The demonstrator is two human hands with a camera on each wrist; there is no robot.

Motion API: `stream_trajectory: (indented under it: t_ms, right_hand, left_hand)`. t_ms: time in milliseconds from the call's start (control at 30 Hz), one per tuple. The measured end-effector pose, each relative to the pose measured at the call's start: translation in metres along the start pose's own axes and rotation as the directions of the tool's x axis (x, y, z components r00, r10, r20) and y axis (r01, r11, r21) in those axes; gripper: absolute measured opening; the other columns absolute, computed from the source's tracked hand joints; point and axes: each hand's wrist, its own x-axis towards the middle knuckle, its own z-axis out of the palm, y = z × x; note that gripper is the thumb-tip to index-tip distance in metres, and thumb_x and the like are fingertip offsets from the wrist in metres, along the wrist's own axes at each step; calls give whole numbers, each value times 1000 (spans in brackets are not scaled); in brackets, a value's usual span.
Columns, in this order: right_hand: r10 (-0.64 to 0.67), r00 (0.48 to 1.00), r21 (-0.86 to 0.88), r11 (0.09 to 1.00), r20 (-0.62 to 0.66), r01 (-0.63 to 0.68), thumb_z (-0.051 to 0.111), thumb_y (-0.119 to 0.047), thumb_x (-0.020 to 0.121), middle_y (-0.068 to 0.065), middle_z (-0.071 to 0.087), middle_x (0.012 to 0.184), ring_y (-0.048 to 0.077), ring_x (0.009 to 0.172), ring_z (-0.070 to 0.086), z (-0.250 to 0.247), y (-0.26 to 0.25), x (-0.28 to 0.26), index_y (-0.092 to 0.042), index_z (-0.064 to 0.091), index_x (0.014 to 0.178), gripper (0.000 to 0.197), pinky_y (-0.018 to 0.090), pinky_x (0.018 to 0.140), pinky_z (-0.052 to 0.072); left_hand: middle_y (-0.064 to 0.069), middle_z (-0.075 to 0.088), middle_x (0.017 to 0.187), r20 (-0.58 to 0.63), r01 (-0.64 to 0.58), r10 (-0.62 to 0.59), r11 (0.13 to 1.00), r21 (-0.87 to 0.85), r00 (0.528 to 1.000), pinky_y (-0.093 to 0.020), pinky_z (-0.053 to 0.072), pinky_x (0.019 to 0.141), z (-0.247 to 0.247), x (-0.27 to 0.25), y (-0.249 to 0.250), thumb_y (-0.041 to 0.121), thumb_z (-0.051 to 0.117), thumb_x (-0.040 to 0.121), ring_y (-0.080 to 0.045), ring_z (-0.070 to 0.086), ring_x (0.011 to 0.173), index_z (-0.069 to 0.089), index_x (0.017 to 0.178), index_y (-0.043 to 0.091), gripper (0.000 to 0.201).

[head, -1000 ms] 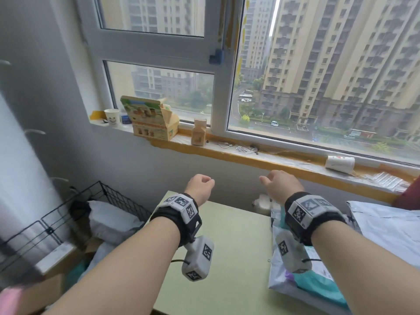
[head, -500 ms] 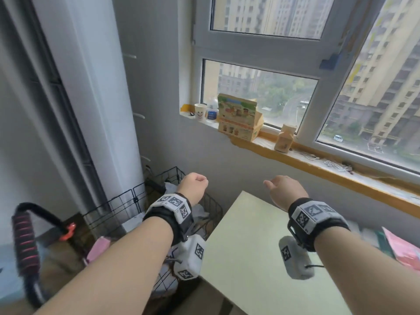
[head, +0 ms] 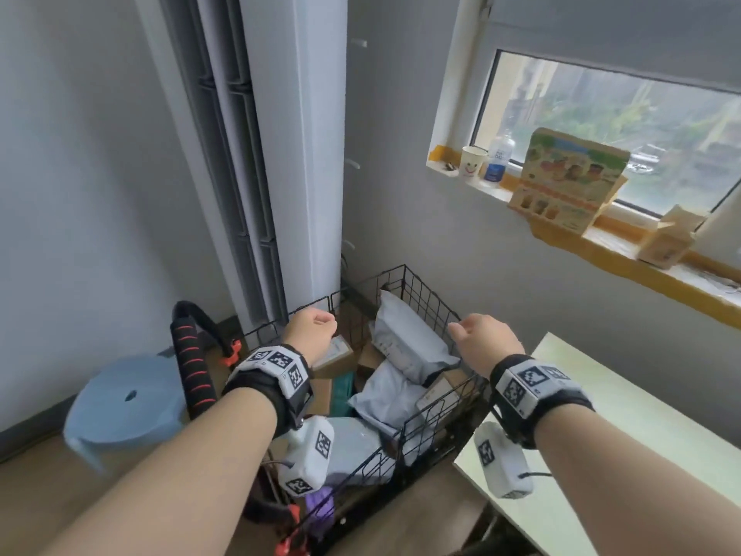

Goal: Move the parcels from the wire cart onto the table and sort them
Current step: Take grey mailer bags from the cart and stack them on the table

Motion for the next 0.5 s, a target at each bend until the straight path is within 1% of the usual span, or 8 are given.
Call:
stream_trajectory:
  t_ms: [133,267,433,500]
  right_hand:
    - [-14,999,8,1000,52,14,40,-35,98,7,67,96,23,87,61,24,-19,12,-11,64,100,33,33,80,51]
    - [-41,995,-2,999,96,41,41,-35,98,6,66,96,22,86,62,41,-31,33,-10,64,102,34,32,81,51]
    - [-60,990,-7,998,128,62,40,-34,99,8,66,102,21,88,60,58,-47,78,-11,63,106,33,34,82,50]
    - [-64,986,0,998,151,65,40,-35,99,7,66,103,20,88,59,66,-53,101,-12,62,107,33,33,81,49]
  left_hand:
    - [-7,65,118,-1,59,-59,998,8,998,-29,42,95,-9,15,-27,18,53,94,-24,57,112,66,111,12,22]
    - [-6,65,118,5,89,-89,996,9,996,-29,42,95,-3,35,-38,19,54,93,-23,57,111,66,109,13,21]
    - [-5,65,116,7,131,-131,991,-14,991,-30,45,94,8,67,-41,20,54,94,-23,59,109,66,108,14,19]
    - [-5,66,113,13,144,-144,989,-21,989,-35,47,96,13,83,-42,20,54,93,-23,61,106,66,104,16,16]
